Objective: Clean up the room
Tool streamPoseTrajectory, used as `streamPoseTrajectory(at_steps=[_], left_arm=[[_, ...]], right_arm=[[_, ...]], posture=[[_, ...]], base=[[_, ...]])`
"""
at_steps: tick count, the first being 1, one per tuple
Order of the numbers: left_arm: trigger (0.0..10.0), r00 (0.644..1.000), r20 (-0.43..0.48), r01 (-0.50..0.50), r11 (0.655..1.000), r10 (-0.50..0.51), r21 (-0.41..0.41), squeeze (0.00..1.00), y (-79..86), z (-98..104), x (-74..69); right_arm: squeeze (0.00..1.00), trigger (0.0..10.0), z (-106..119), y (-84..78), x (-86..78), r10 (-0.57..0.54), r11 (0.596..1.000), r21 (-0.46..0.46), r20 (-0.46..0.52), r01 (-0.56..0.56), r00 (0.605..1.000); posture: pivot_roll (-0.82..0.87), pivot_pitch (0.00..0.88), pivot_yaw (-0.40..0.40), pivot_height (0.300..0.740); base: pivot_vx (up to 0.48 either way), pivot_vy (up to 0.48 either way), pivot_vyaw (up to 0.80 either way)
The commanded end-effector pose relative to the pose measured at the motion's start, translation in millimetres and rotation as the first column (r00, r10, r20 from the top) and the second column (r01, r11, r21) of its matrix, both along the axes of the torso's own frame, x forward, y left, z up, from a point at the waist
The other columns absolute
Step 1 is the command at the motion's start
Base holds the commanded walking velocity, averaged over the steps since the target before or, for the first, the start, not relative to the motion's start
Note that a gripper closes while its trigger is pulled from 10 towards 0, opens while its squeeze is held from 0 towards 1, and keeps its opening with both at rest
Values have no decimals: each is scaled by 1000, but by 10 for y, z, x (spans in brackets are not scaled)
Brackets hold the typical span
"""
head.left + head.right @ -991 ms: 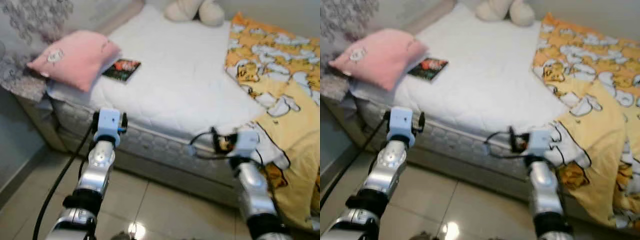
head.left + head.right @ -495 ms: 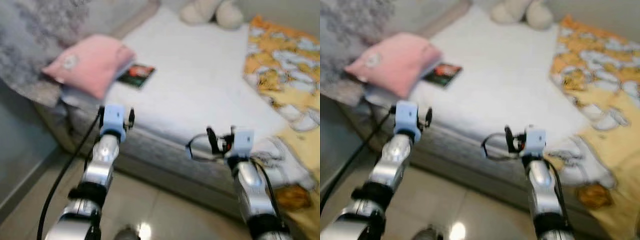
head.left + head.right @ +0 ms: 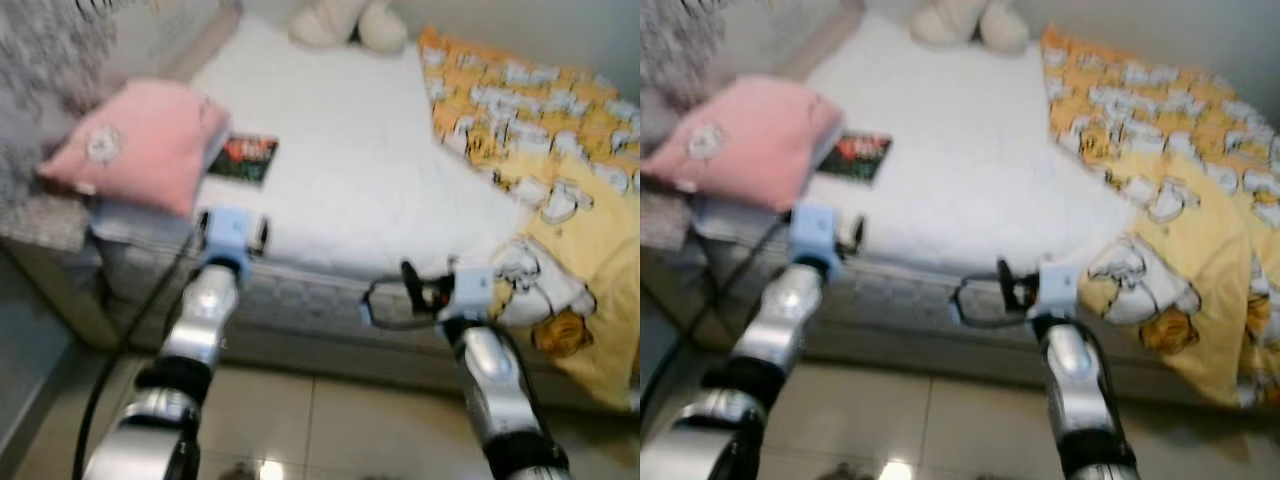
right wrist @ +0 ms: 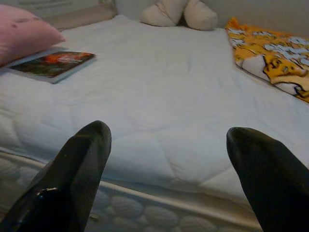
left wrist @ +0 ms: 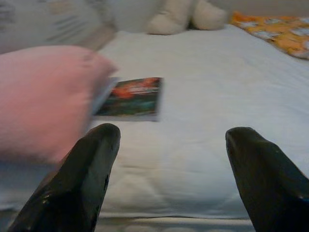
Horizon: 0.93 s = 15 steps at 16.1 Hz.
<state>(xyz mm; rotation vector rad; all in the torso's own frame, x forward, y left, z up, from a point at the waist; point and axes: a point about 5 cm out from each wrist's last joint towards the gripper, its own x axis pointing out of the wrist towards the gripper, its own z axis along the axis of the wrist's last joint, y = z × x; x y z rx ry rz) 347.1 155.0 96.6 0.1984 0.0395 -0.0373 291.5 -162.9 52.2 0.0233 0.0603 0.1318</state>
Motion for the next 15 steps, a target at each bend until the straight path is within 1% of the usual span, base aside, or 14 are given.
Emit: streamPoseTrajectory(at_steps=[1,2,3,5,8,9,10,15], left_arm=[[9843,999,36,12,1000,-11,-10,0,-76,53,13],[8392,998,56,0,1000,-2,19,0,-70,77,15],[10000,999,48,-5,1000,5,13,0,-70,68,19],[10000,999,35,-13,1000,13,-11,0,-77,52,29],[10000,1000,27,-7,1000,7,-25,0,-94,39,30],[10000,999,41,18,1000,-17,-13,0,-144,44,16],[10000,999,43,21,1000,-20,-14,0,-154,45,15],[10000,999,48,10,1000,-10,3,0,-135,68,41]], right_arm=[[0,10000,77,-99,21,-17,1000,-18,37,18,999],[0,10000,68,-106,13,-11,1000,-20,31,11,999],[0,10000,65,-98,9,3,1000,-19,29,-2,1000],[0,10000,74,-92,12,15,1000,-18,31,-15,999],[0,10000,84,-96,22,10,1000,-15,34,-9,999],[0,10000,78,-115,20,-3,1000,-12,30,3,1000],[0,10000,78,-118,19,-3,1000,-12,29,4,1000],[0,10000,61,-109,2,-1,1000,-14,25,1,1000]], posture=[[34,0,-50,740],[34,0,-50,740],[33,0,-50,740],[32,0,-56,740],[33,0,-59,740],[29,0,-56,740],[29,0,-56,740],[28,0,-48,740]], base=[[412,244,0],[409,247,0],[412,244,0],[397,266,0],[384,287,0],[382,289,0],[382,289,0],[382,290,0]])
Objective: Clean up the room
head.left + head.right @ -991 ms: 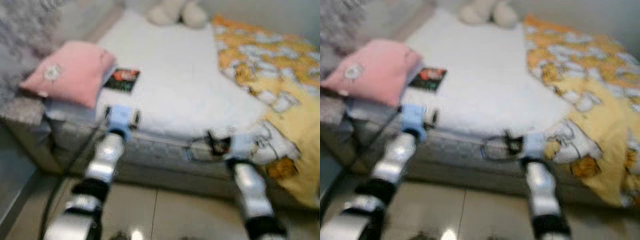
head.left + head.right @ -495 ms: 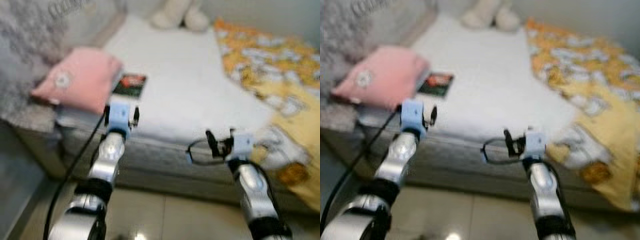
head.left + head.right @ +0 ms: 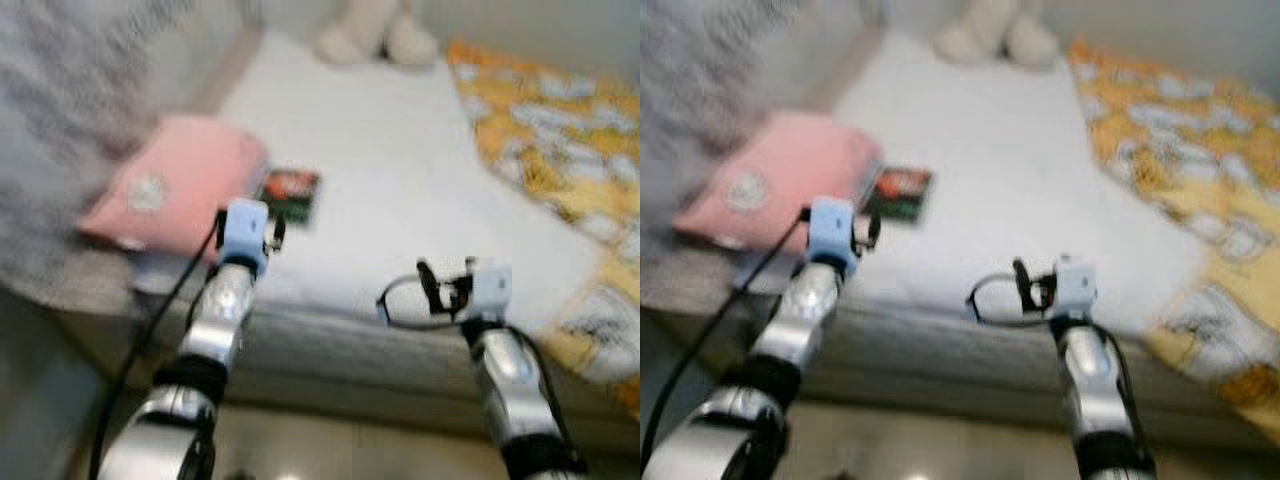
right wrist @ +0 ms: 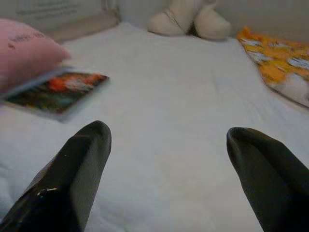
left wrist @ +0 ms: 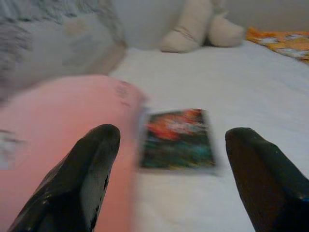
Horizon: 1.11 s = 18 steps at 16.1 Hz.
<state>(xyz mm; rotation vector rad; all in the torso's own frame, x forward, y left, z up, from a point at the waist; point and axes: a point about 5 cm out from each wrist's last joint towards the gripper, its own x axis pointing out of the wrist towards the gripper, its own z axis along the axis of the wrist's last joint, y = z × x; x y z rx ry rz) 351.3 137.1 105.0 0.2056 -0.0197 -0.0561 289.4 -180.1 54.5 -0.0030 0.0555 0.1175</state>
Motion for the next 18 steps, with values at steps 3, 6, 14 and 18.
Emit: streamPoseTrajectory(at_steps=[3,6,14,18], left_arm=[[10000,1000,-19,-13,998,15,63,0,71,-11,29],[10000,1000,1,20,995,-20,96,0,17,33,52],[10000,998,21,66,997,-67,38,0,-174,104,87],[10000,999,-38,-23,1000,23,5,0,-90,71,137]], right_arm=[[0,10000,35,79,31,16,1000,3,15,-16,1000],[0,10000,46,95,38,28,1000,2,22,-28,999],[0,10000,34,120,1,36,999,-23,28,-35,999],[0,10000,5,152,-55,55,998,-28,20,-54,998]], posture=[[30,0,-49,740],[35,0,-51,740],[24,0,-47,740],[4,0,-37,740]], base=[[339,109,0],[361,2,-206],[0,-277,-263],[385,-166,0]])
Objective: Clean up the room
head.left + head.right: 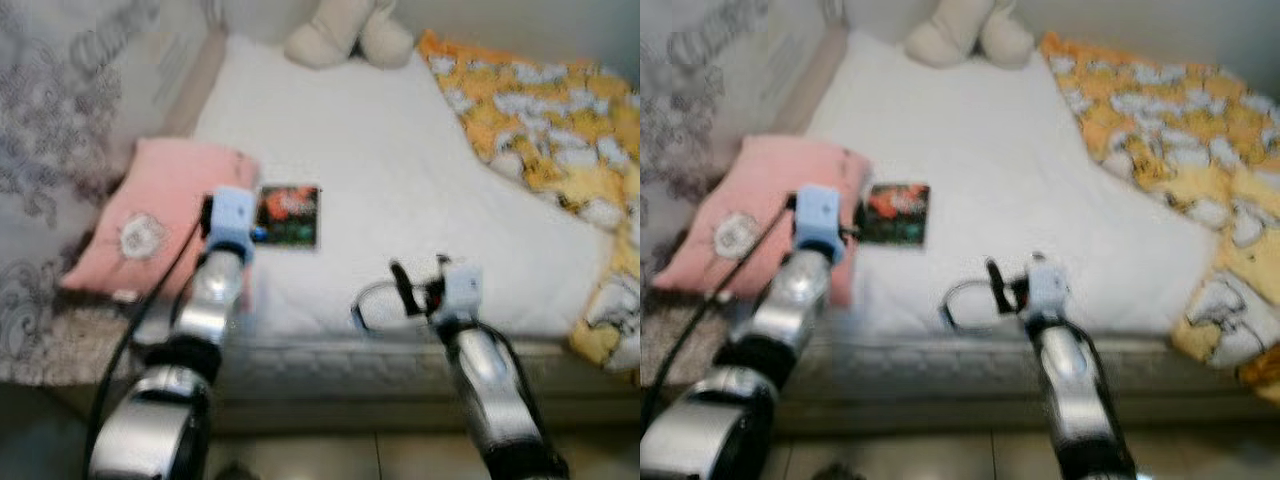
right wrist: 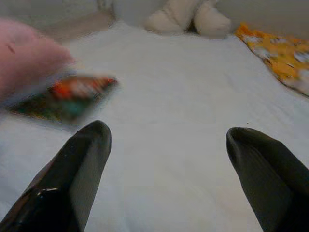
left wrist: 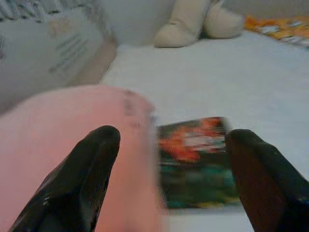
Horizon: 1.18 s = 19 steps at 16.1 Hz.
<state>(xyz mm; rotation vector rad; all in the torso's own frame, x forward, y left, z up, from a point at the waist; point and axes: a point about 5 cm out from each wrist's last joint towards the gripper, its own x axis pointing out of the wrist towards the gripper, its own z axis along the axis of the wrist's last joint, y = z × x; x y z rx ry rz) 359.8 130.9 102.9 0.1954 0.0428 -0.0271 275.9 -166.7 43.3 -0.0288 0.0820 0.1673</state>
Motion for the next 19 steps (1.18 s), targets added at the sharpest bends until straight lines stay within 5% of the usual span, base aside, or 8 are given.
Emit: streamPoseTrajectory(at_steps=[1,10,13,18,19], left_arm=[[10000,999,24,24,999,-25,31,0,-58,102,59],[10000,999,29,38,999,-38,16,0,-111,106,60],[10000,994,65,82,996,-84,33,0,-154,153,56],[10000,997,63,52,997,-49,-50,0,-143,141,20],[10000,982,128,147,988,-141,-42,0,-47,158,-319]], right_arm=[[0,10000,106,11,63,4,1000,-1,41,-4,999],[0,10000,115,-51,9,-28,999,16,41,28,999],[0,10000,122,-55,6,-29,1000,14,46,28,999],[0,10000,398,-242,-20,-95,995,-2,183,97,978],[0,10000,445,-342,-319,-111,994,-4,178,113,978]], posture=[[-1,0,-35,740],[-10,0,-34,740],[-4,0,-36,740],[-5,0,-32,740],[-11,0,-38,740]], base=[[439,0,0],[0,0,67],[475,0,0],[480,0,0],[480,0,0]])
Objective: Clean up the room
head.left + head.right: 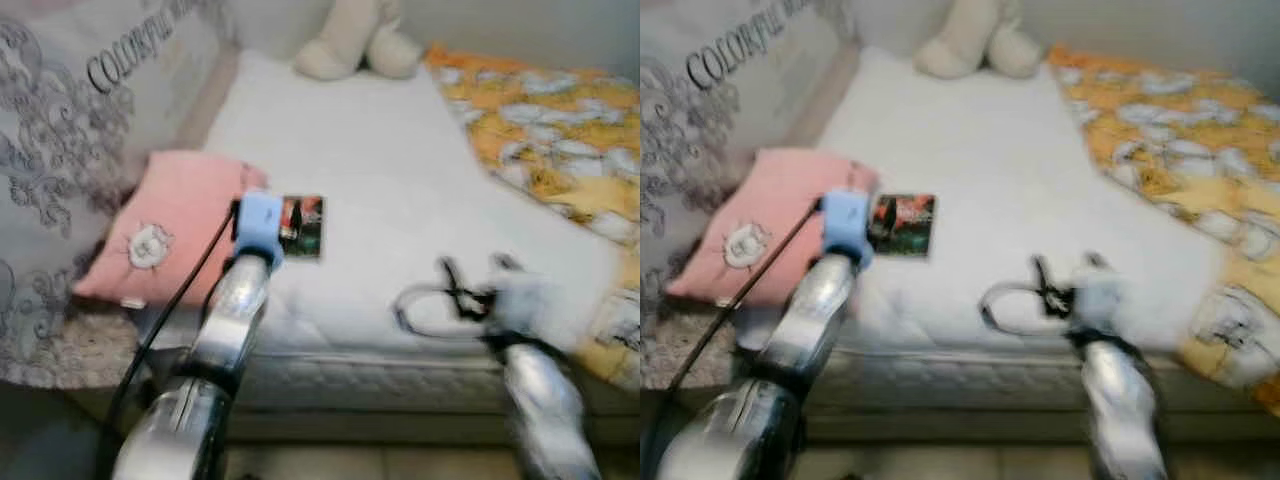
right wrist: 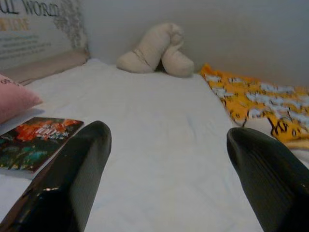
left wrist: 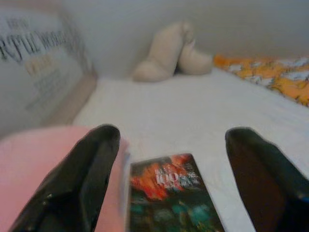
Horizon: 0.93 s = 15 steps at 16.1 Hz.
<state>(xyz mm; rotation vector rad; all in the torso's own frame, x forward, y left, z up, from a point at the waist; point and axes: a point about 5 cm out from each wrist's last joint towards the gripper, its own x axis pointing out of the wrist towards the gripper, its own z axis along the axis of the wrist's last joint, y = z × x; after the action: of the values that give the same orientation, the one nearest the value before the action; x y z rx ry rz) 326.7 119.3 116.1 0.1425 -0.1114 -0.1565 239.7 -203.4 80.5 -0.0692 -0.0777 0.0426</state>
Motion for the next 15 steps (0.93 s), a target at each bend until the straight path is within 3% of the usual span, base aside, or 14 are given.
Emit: streamPoseTrajectory(at_steps=[1,2,3,4,5,8,10,12,13,15], left_arm=[[10000,997,-30,75,997,-75,-11,0,121,-17,-284],[10000,992,-57,112,993,-115,-45,0,135,-38,-482],[10000,989,-56,136,989,-139,-57,0,74,-23,-576],[10000,987,-54,146,988,-149,-57,0,32,-15,-599],[10000,986,-54,155,986,-158,-59,0,-82,-13,-578],[10000,971,-53,232,973,-232,3,0,-334,156,-462],[10000,985,-131,116,991,-108,60,0,-302,125,-189],[10000,976,-207,-62,997,71,51,0,-60,88,196],[10000,965,-235,-102,992,118,79,0,50,69,353],[10000,947,-268,-149,981,177,122,0,176,37,497]], right_arm=[[0,10000,3,6,-236,37,999,-4,-32,-38,999],[0,10000,-76,-11,-475,55,998,-16,-86,-57,995],[0,10000,-135,-41,-624,56,998,-18,-128,-59,990],[0,10000,-152,-57,-667,54,998,-18,-143,-57,988],[0,10000,-160,-101,-656,20,1000,-5,-154,-21,988],[0,10000,-38,-31,-362,1,1000,8,-98,0,995],[0,10000,-11,4,-213,9,999,36,-95,-6,995],[0,10000,-23,100,-171,102,994,58,-126,-95,987],[0,10000,-48,165,-181,169,985,68,-162,-160,972],[0,10000,-68,249,-261,244,970,62,-203,-237,948]], posture=[[4,0,-51,740],[7,0,-51,740],[9,0,-55,740],[9,0,-55,740],[26,0,-70,740],[26,0,-71,740],[12,0,-72,740],[-18,0,-84,740],[-40,0,-90,740],[-79,0,-94,740]], base=[[480,0,0],[480,0,0],[480,0,0],[480,0,0],[480,0,0],[470,0,0],[474,0,0],[0,0,0],[0,0,0],[0,0,0]])
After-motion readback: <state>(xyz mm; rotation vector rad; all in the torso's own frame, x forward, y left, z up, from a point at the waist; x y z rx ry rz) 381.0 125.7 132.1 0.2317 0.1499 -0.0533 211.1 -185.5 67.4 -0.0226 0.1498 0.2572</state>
